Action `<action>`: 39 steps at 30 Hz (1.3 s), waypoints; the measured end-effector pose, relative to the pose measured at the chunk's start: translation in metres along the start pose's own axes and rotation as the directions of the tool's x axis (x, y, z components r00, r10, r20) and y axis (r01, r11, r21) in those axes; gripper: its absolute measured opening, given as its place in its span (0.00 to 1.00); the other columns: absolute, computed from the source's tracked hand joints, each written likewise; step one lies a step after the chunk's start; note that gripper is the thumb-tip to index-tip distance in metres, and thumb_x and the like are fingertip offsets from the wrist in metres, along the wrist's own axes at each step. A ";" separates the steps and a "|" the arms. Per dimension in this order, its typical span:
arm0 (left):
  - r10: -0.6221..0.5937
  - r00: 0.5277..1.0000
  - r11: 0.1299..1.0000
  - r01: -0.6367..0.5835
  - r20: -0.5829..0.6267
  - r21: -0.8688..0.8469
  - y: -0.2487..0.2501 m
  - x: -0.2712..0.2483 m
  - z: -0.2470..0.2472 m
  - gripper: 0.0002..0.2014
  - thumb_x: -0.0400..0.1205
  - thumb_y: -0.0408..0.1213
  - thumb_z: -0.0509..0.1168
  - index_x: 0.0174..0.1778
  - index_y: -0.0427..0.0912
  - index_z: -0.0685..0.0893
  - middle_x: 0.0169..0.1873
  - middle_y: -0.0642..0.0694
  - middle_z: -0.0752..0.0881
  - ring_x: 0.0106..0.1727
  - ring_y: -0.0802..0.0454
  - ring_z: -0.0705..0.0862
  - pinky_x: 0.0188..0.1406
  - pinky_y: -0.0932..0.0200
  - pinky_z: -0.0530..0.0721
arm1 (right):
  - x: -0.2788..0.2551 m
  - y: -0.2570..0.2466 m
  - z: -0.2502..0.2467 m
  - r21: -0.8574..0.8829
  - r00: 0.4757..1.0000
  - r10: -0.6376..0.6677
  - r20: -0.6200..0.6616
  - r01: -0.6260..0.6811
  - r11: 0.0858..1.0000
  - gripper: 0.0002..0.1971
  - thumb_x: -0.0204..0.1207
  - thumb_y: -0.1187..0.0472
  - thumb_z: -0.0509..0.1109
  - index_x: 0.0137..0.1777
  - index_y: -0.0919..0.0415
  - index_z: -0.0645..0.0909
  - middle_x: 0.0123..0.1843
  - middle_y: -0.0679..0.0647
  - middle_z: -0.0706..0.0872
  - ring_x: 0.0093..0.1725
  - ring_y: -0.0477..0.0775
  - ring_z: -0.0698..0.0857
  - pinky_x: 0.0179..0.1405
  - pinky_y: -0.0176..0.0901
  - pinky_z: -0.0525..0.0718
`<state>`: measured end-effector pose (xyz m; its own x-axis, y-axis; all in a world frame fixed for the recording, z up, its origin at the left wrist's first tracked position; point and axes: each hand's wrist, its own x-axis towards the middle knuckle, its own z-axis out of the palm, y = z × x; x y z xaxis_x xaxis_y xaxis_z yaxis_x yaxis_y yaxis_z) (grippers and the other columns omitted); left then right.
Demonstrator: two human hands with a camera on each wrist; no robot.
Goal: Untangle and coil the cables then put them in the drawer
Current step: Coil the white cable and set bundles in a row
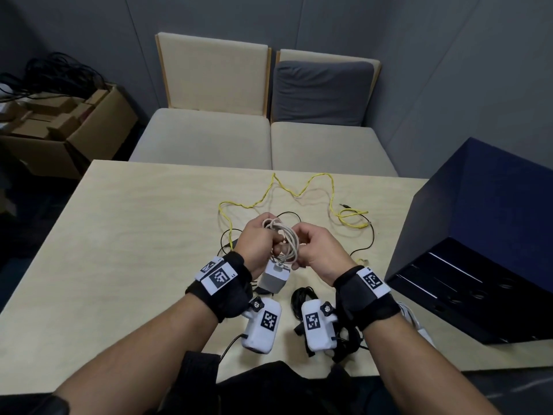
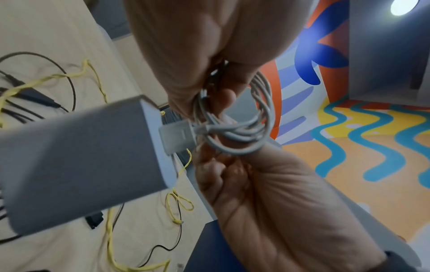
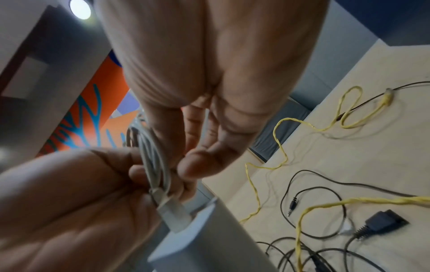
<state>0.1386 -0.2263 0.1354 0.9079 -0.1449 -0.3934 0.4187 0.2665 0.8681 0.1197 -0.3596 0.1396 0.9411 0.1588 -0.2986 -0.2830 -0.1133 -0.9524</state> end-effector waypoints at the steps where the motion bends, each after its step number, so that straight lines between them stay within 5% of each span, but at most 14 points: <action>1: -0.009 1.000 1.000 0.009 0.002 -0.012 0.000 -0.001 0.001 0.15 0.74 0.12 0.51 0.35 0.38 0.72 0.27 0.40 0.74 0.17 0.52 0.70 0.17 0.66 0.70 | 0.000 0.000 0.000 -0.012 1.000 -0.002 -0.007 0.001 1.000 0.10 0.72 0.78 0.73 0.44 0.63 0.79 0.30 0.55 0.83 0.21 0.44 0.80 0.20 0.32 0.75; 9: 0.009 1.000 0.979 -0.003 0.029 -0.202 0.008 0.003 -0.009 0.19 0.65 0.08 0.44 0.28 0.38 0.66 0.25 0.45 0.69 0.24 0.51 0.68 0.23 0.61 0.65 | 0.001 0.013 -0.018 0.081 0.999 0.042 0.001 -0.042 0.996 0.04 0.75 0.78 0.68 0.46 0.71 0.80 0.34 0.62 0.81 0.28 0.52 0.78 0.27 0.36 0.80; 13: 0.028 0.998 0.959 -0.010 0.061 -0.283 0.006 -0.001 -0.006 0.19 0.64 0.11 0.41 0.32 0.38 0.69 0.27 0.44 0.69 0.24 0.51 0.70 0.23 0.62 0.68 | -0.002 0.020 -0.014 0.095 0.998 0.060 0.012 -0.061 0.994 0.07 0.78 0.78 0.63 0.43 0.69 0.79 0.34 0.62 0.81 0.28 0.52 0.81 0.30 0.38 0.83; 19: 0.234 0.955 0.972 -0.234 0.184 -0.021 0.005 -0.006 -0.005 0.16 0.63 0.29 0.64 0.47 0.41 0.77 0.35 0.47 0.76 0.36 0.53 0.75 0.35 0.60 0.74 | -0.006 0.012 -0.005 0.324 0.998 0.061 -0.008 -0.055 0.944 0.08 0.80 0.75 0.62 0.41 0.67 0.76 0.34 0.62 0.82 0.31 0.56 0.86 0.38 0.43 0.89; 21: 0.293 0.921 0.934 -0.333 0.257 0.130 -0.002 -0.012 -0.006 0.28 0.63 0.35 0.75 0.60 0.48 0.75 0.42 0.49 0.80 0.43 0.54 0.80 0.44 0.59 0.81 | -0.008 0.006 -0.003 0.368 1.000 0.030 0.002 -0.029 0.929 0.09 0.80 0.75 0.61 0.40 0.67 0.76 0.35 0.61 0.84 0.33 0.55 0.85 0.39 0.46 0.89; 24: 0.348 0.904 0.871 -0.410 0.249 0.269 -0.009 -0.013 -0.003 0.42 0.60 0.28 0.83 0.67 0.49 0.70 0.41 0.48 0.80 0.40 0.60 0.80 0.42 0.64 0.82 | -0.011 -0.003 0.000 0.353 1.000 0.012 0.027 -0.021 0.936 0.12 0.80 0.78 0.58 0.37 0.67 0.76 0.34 0.62 0.84 0.32 0.56 0.84 0.33 0.45 0.87; 29: 0.385 0.905 0.815 -0.426 0.183 0.393 0.002 -0.003 -0.012 0.35 0.54 0.46 0.84 0.55 0.58 0.76 0.40 0.43 0.83 0.39 0.53 0.81 0.43 0.51 0.84 | -0.013 -0.007 -0.010 0.281 0.997 0.055 0.047 -0.066 0.958 0.13 0.80 0.78 0.57 0.36 0.66 0.73 0.31 0.57 0.80 0.28 0.53 0.82 0.27 0.39 0.83; 32: 0.433 0.898 0.787 -0.419 0.079 0.452 0.003 -0.002 -0.011 0.26 0.57 0.45 0.80 0.48 0.54 0.76 0.41 0.35 0.84 0.37 0.53 0.79 0.43 0.46 0.83 | -0.014 -0.001 -0.011 0.170 0.997 0.056 0.045 -0.063 0.983 0.11 0.82 0.76 0.59 0.39 0.66 0.74 0.33 0.56 0.78 0.30 0.54 0.80 0.28 0.40 0.82; 39: 0.423 0.904 0.743 -0.381 0.056 0.550 0.004 -0.003 -0.013 0.18 0.60 0.41 0.75 0.41 0.45 0.77 0.32 0.51 0.83 0.31 0.54 0.78 0.35 0.53 0.82 | -0.022 0.006 -0.033 -0.181 0.997 0.041 0.065 -0.028 0.983 0.09 0.83 0.71 0.61 0.42 0.62 0.78 0.31 0.57 0.82 0.29 0.54 0.80 0.34 0.40 0.79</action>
<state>0.1384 -0.2125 0.1364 0.9970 -0.0718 0.0282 -0.0468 -0.2714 0.9613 0.1032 -0.3960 0.1421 0.9147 0.2178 -0.3404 -0.2712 -0.2936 -0.9167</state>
